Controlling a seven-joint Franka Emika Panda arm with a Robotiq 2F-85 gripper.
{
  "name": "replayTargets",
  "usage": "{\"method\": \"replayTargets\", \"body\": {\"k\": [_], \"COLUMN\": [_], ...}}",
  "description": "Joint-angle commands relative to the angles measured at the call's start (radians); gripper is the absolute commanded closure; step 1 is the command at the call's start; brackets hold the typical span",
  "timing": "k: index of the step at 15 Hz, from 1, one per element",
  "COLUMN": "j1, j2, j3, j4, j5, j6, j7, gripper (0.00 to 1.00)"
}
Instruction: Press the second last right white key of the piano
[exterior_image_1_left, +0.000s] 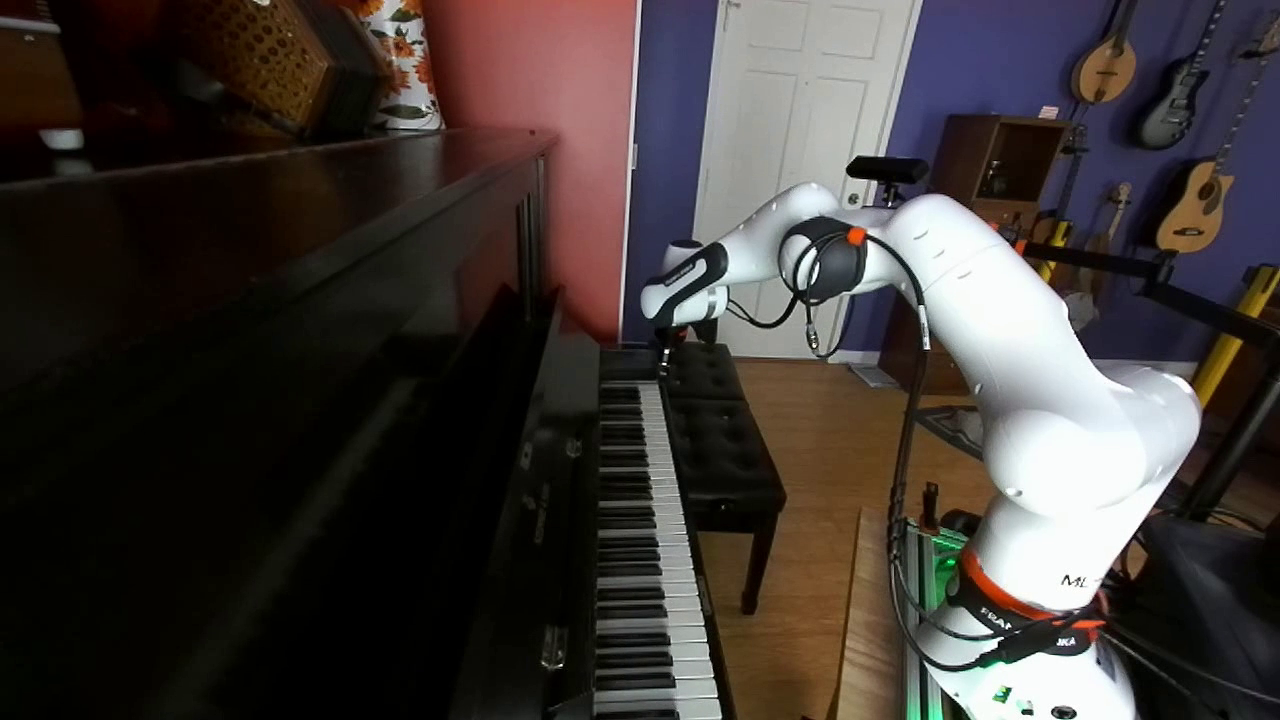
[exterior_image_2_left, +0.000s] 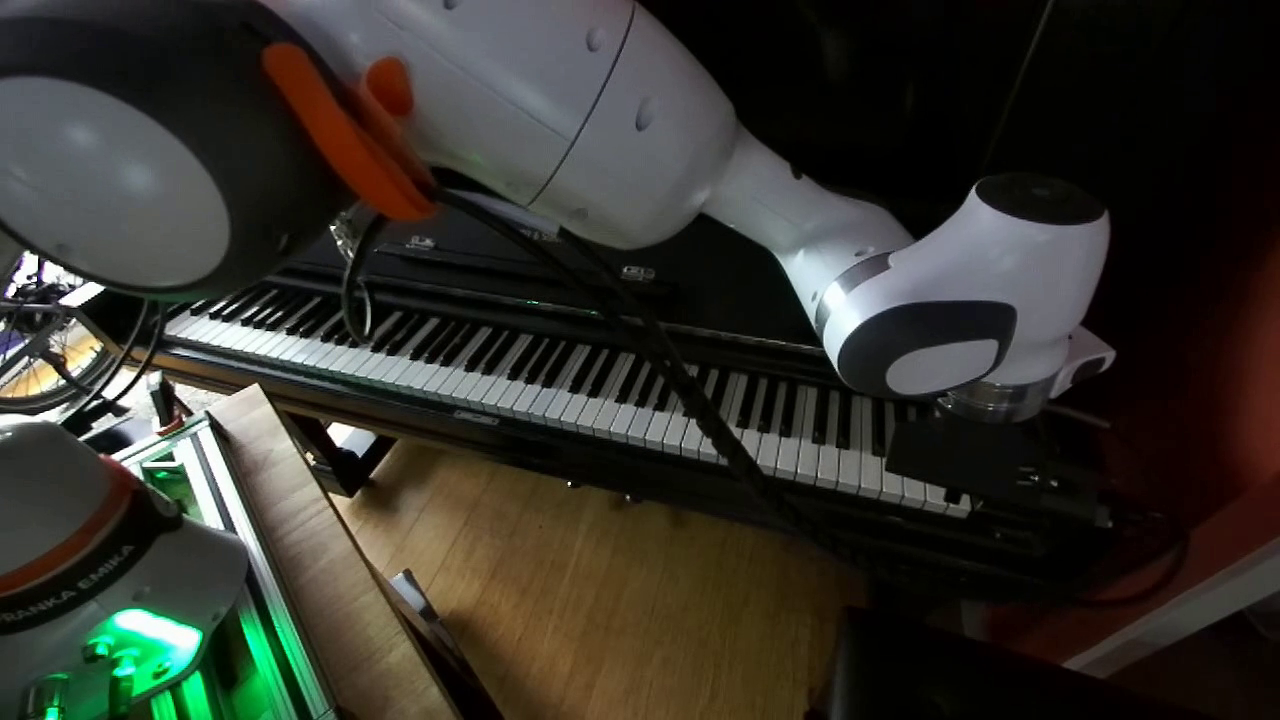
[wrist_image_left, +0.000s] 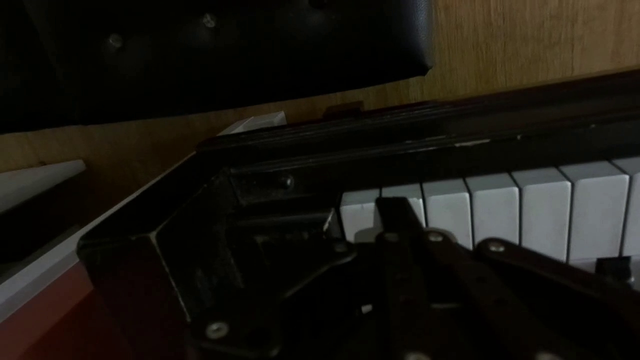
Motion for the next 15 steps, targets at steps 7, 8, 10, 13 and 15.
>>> {"method": "replayTargets", "body": {"k": [7,8,10,13,15], "j1": [-0.027,-0.028,-0.023,-0.026,-0.027], "j2": [0.078,0.083,0.087,0.093,0.096], "j3": [0.033,0.035,0.031,0.035,0.037], "j4": [0.062,0.066,0.066,0.069,0.069], "j5": [-0.01,-0.01,0.004,0.006,0.007], "j6": [0.092,0.093,0.101,0.113,0.114], "j7": [-0.026,-0.027,-0.041,-0.054,-0.059], "gripper": [1.0,1.0,1.0,1.0,1.0]}}
